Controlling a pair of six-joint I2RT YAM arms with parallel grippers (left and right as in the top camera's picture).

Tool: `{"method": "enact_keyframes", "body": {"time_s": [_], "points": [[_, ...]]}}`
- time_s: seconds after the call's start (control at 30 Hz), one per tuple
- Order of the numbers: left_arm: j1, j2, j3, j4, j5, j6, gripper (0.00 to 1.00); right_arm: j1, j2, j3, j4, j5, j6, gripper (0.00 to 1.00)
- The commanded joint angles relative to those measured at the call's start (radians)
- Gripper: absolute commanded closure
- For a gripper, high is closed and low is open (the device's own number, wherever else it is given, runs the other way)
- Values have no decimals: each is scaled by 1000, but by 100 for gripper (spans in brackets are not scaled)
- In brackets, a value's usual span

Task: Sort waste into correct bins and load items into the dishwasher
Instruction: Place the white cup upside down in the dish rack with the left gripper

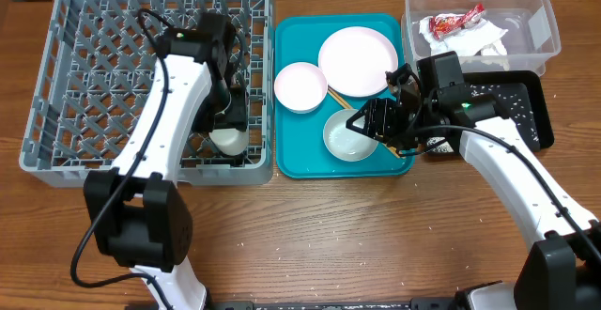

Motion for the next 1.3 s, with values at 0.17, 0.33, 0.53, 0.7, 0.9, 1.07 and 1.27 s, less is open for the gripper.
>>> {"method": "enact_keyframes", "body": {"time_s": [0.17, 0.33, 0.53, 0.7, 0.9, 1.07, 1.27], "points": [[-10, 74, 13, 0, 13, -13, 31, 3, -2, 0, -12, 25, -16, 34], [-10, 74, 13, -16, 14, -13, 9, 3, -2, 0, -12, 25, -15, 34], [-10, 74, 58, -63, 17, -14, 7, 4, -2, 0, -12, 25, -15, 34], [-12, 55, 179, -122, 39, -13, 8, 4, -3, 0, -13, 25, -16, 34], [-52, -39, 334, -179, 47, -14, 10, 3, -2, 0, -11, 40, -18, 34], [-140, -152, 346, -141, 66, -44, 10, -18, -22, 22, -5, 94, -17, 50], [-283, -157, 320, -101, 62, -93, 9, -137, -158, 84, -94, 161, -17, 48]]}}
